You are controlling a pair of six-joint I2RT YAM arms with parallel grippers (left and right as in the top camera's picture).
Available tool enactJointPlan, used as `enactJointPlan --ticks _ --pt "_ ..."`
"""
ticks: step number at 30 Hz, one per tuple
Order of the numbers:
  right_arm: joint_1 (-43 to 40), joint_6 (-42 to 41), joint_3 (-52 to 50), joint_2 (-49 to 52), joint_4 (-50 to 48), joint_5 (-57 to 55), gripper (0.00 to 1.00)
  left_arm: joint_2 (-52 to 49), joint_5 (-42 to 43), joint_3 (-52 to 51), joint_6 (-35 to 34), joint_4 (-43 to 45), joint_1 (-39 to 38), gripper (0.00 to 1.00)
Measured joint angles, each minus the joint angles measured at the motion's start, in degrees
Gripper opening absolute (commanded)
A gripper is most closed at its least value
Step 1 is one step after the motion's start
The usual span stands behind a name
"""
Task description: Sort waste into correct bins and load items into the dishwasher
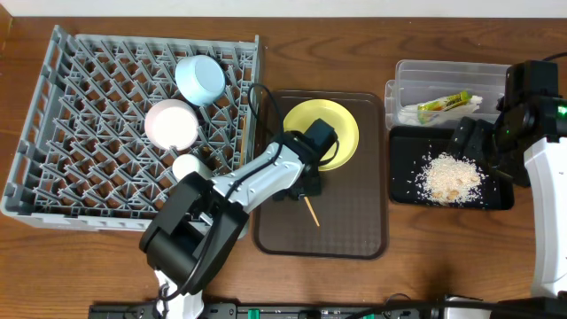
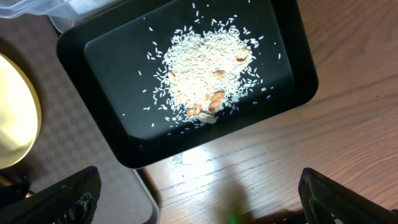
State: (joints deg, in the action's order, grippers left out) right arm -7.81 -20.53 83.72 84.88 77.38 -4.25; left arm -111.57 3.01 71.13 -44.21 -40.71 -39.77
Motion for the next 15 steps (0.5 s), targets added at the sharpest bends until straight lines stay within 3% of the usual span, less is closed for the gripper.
enactJointPlan --ticks 6,15 --pt "0.0 0.0 0.0 0.0 0.2 0.1 0.99 -0.6 -0.2 0.8 -0.8 -2.2 0.0 0.14" --pt "0.0 0.0 0.0 0.0 1.1 0.5 0.99 -0.6 -0.2 0.8 -1.0 -2.4 0.1 0.08"
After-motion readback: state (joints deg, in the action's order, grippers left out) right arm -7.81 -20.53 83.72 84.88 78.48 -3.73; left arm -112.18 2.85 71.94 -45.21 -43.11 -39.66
